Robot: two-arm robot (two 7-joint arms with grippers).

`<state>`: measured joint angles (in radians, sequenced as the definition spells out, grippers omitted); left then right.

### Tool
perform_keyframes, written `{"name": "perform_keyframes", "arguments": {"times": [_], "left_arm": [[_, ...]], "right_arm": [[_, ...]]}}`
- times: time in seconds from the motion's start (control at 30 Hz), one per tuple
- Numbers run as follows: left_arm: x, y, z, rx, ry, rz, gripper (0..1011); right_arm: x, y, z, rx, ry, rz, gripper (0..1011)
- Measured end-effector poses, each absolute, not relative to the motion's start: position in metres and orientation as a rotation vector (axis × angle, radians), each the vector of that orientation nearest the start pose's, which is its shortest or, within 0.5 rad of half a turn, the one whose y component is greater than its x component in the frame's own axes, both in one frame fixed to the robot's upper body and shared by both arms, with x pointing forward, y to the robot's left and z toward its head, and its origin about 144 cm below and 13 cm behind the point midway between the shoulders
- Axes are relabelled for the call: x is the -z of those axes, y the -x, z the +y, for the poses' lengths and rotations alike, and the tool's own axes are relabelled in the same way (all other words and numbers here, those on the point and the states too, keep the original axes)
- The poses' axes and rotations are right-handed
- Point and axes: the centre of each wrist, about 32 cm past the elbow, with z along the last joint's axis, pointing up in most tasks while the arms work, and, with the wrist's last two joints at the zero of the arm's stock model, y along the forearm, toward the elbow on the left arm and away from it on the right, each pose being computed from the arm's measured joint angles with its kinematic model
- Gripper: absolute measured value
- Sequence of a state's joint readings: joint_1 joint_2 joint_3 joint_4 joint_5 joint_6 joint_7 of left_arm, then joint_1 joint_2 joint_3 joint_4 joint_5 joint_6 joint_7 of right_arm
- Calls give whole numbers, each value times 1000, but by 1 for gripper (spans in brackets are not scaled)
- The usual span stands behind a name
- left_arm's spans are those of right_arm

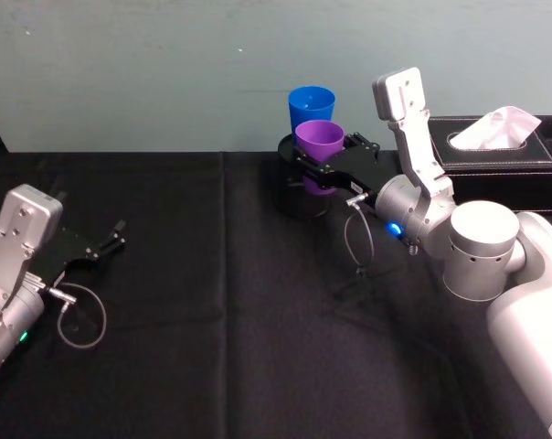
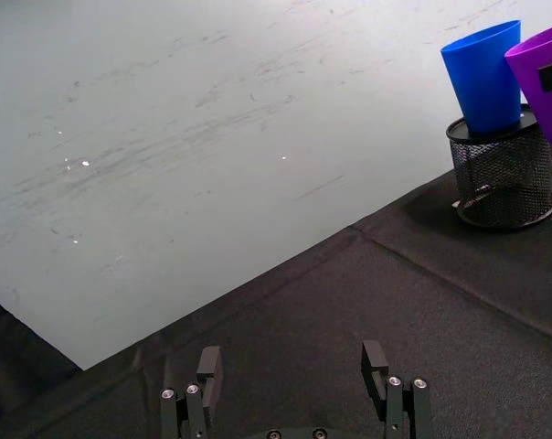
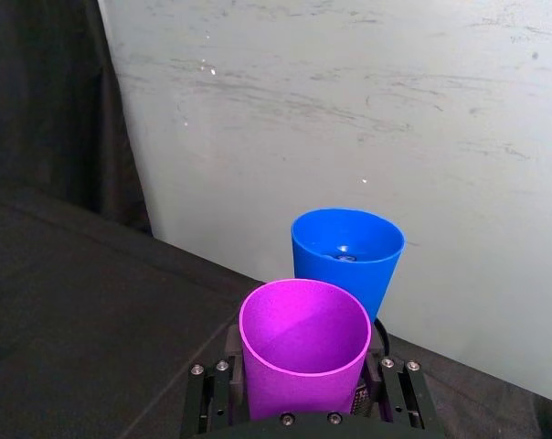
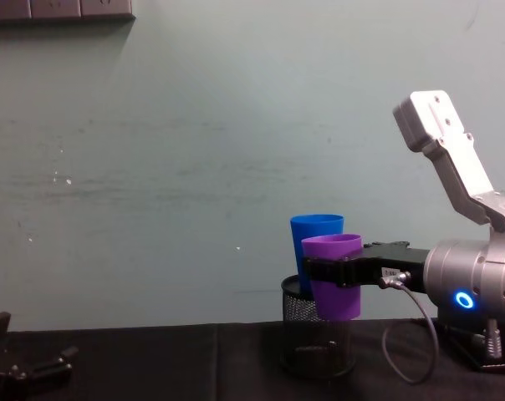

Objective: Pick up one cup with a gripper and tap it against the other cup.

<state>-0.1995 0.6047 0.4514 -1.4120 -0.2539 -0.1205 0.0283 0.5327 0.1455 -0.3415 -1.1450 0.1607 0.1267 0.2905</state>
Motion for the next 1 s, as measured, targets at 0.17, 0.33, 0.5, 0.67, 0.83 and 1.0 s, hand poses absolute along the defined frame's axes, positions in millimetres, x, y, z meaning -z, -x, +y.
{"name": "perform_keyframes", "arguments": {"times": [0.17, 0.33, 0.5, 0.67, 0.83, 1.0], "left_arm": [[-1140, -489, 310, -1248, -304, -285, 1000], [-1140, -489, 310, -1248, -304, -285, 1000], [-1140, -489, 310, -1248, -304, -285, 1000], [-1140, -489, 310, -1248, -304, -285, 1000], [-1140, -489, 310, -1248, -304, -285, 1000], [-1140, -489, 310, -1248, -304, -285, 1000]], "right_arm": [[-1203, -595, -192, 1045, 158, -34, 735], [-1203, -595, -192, 1044, 158, -35, 735], [-1203, -594, -191, 1044, 158, -35, 735], [-1203, -594, -192, 1044, 158, -35, 735], [-1203, -594, -192, 1044, 158, -35, 735], [-1203, -594, -192, 1044, 158, -34, 735]]}}
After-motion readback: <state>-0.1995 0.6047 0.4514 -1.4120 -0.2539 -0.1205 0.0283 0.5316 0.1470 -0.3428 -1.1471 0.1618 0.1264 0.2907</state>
